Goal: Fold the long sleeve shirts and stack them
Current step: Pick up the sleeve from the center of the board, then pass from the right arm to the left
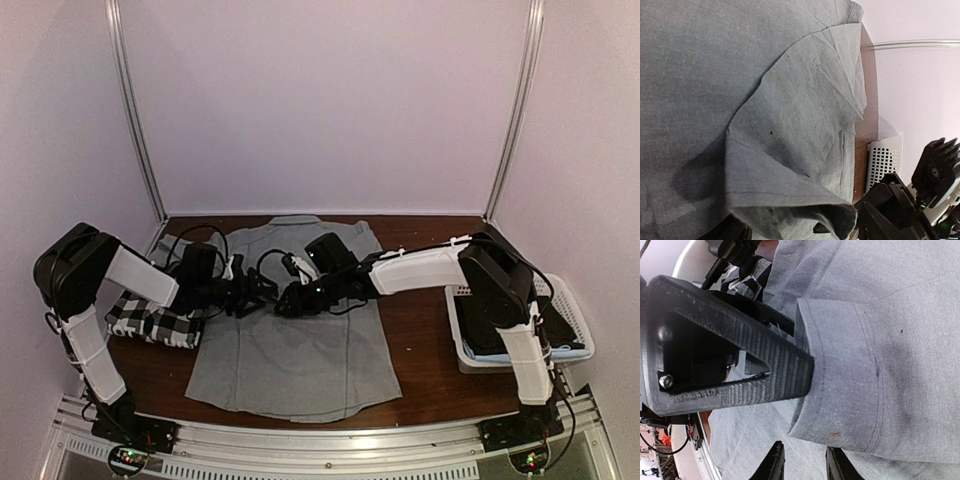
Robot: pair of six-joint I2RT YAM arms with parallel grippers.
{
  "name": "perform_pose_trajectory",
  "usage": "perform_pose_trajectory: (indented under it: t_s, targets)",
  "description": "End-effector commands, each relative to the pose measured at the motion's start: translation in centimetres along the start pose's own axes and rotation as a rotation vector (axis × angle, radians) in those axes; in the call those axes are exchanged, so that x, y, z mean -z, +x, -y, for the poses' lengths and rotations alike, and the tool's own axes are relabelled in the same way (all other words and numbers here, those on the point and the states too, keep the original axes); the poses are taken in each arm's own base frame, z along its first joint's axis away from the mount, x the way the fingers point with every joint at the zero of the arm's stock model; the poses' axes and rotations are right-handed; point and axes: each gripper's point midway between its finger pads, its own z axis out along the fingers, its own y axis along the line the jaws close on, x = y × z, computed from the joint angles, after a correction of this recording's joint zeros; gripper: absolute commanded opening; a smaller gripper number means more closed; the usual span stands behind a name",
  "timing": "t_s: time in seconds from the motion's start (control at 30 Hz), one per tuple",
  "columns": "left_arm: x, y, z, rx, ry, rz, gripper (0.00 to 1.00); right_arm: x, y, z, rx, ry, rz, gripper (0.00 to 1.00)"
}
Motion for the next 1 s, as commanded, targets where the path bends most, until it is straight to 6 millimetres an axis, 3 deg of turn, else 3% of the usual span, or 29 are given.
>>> perform_pose_trajectory:
  t_s: [0.0, 0.7, 0.9, 0.97]
  targets:
    - [0.8, -0.9, 2.5, -0.044, 0.103, 0.047, 0.74, 1.6, -1.2, -1.6, 0.038, 0.0, 0.041, 0.3]
    - [0.3, -0.3, 0.7, 0.008, 0.055, 0.026, 0.73, 3.1, -1.6, -1.4, 0.062, 0.058, 0.077, 0.3]
    - [-0.1, 0.0, -0.5, 0.033, 0.013, 0.007, 0.66, 4.0, -2.1, -1.0, 0.075, 0.101, 0.1, 0.3]
    - [-0.2, 0.0, -0.8, 0.033, -0.002, 0.003, 0.59, 4.6, -2.4, -0.3, 0.071, 0.13, 0.117, 0.3]
